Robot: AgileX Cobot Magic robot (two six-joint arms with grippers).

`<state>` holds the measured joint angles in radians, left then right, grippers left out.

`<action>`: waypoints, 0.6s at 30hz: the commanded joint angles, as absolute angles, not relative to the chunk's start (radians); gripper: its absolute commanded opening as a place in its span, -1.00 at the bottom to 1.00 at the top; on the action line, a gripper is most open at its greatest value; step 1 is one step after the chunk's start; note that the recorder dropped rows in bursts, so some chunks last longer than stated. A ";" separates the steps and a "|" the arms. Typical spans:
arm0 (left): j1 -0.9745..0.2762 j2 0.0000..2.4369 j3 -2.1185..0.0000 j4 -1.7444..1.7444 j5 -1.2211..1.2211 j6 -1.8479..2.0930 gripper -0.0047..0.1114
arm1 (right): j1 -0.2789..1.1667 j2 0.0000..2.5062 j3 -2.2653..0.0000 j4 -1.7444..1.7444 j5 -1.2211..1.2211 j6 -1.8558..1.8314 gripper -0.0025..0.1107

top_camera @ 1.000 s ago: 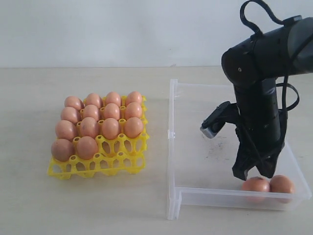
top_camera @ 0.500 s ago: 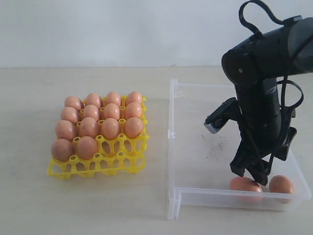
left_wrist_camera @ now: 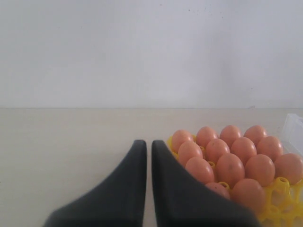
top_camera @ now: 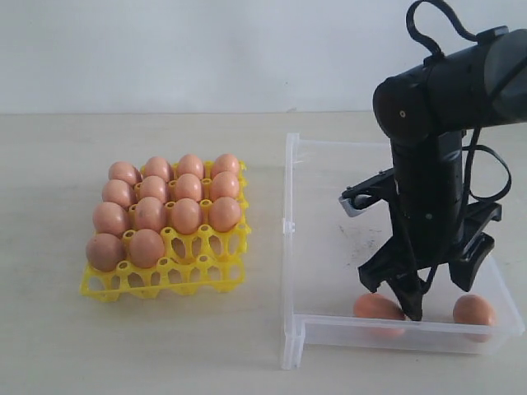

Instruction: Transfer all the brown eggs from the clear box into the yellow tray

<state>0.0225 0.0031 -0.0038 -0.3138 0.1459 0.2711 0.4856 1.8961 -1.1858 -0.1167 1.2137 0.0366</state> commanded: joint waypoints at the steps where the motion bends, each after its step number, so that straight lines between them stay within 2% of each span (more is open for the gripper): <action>1: 0.025 0.000 0.000 -0.319 0.131 0.271 -0.85 | 0.478 1.895 -1.186 -0.083 1.221 0.055 0.19; 10: 0.025 0.000 0.000 -0.319 0.131 0.271 -0.85 | 0.478 1.895 -1.186 -0.099 1.221 0.121 0.18; 18: 0.025 0.000 0.000 -0.319 0.131 0.271 -0.85 | 0.478 1.895 -1.186 -0.108 1.221 -0.036 -0.20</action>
